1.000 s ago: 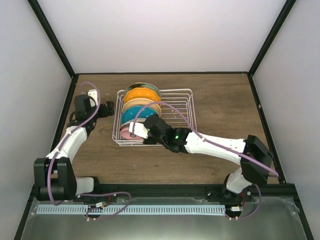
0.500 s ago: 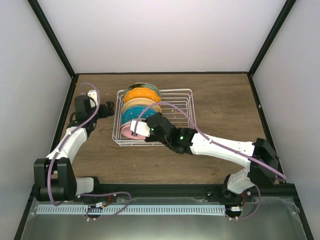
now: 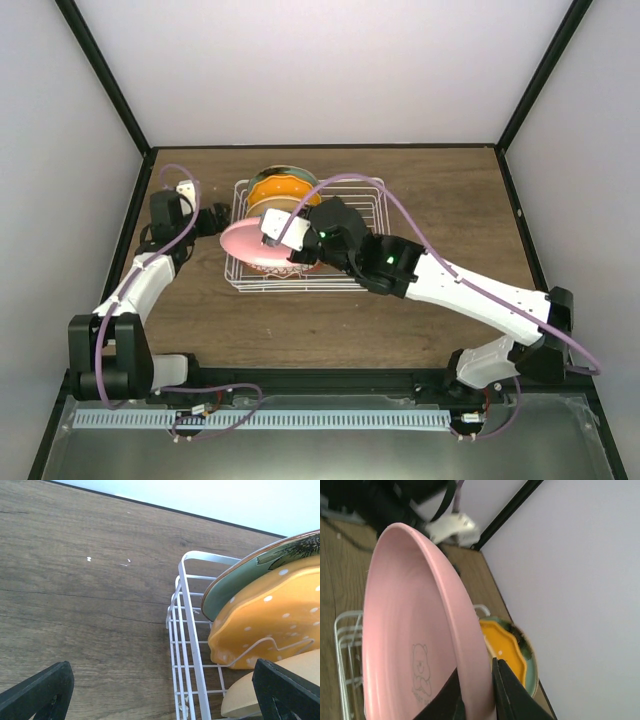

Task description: Unload the plates from the dish rack

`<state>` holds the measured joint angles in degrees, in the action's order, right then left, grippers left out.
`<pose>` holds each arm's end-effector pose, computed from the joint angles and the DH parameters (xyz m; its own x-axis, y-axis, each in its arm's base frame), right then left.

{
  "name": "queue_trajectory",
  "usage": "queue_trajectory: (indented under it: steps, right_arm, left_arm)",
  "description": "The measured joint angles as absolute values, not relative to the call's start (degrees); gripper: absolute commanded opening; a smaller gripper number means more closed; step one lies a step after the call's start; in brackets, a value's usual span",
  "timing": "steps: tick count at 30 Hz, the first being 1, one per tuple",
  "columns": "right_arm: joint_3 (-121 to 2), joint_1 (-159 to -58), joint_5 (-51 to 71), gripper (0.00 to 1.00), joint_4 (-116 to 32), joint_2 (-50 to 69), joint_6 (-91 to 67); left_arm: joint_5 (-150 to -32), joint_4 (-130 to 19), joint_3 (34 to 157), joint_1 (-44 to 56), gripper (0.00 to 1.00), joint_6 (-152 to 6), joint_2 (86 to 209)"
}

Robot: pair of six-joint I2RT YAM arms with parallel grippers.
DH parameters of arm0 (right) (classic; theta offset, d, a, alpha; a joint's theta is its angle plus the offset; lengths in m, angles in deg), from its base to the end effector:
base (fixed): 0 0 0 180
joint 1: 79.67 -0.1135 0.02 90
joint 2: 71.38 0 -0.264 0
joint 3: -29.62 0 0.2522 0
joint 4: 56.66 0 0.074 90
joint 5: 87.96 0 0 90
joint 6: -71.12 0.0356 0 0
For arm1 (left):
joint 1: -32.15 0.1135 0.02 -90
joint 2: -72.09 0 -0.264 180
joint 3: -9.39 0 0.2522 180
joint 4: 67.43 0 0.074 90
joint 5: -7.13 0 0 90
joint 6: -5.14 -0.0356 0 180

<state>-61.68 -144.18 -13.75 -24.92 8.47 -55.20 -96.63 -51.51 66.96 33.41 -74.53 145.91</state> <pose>0.1474 0.2867 0.3859 0.3292 -0.6339 -0.6998 -0.6997 0.3339 -0.6316 0.2806 -0.0023 0.2387 -0.5559 -0.1864 -0.8100 0.0816 0.9576 -0.2764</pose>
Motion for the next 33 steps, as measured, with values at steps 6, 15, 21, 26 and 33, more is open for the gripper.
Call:
queue_trajectory:
  steps: [6,15,21,26,33]
  right_arm:
    - [-74.6,-139.8,-10.2,0.01,-23.1,10.3,-48.6]
    - [-97.1,-114.1,-1.1,0.01,-19.1,20.7,-21.8]
    - [-99.7,-92.8,7.9,0.01,-14.1,27.1,-0.8]
    - [-89.2,-79.9,15.0,0.01,-14.4,29.1,11.8]
    - [-74.8,-71.8,20.2,0.01,-16.7,31.0,20.1]
  left_arm:
    - [-97.3,-51.5,67.0,33.4,1.00,-74.5,145.9]
    - [-97.6,-51.4,67.8,33.4,1.00,-74.7,145.9]
    - [-98.2,-51.4,69.3,33.4,1.00,-74.7,146.0]
    - [-98.2,-51.4,70.1,33.4,1.00,-74.7,146.0]
    - [-98.2,-51.4,70.5,33.4,1.00,-74.6,146.0]
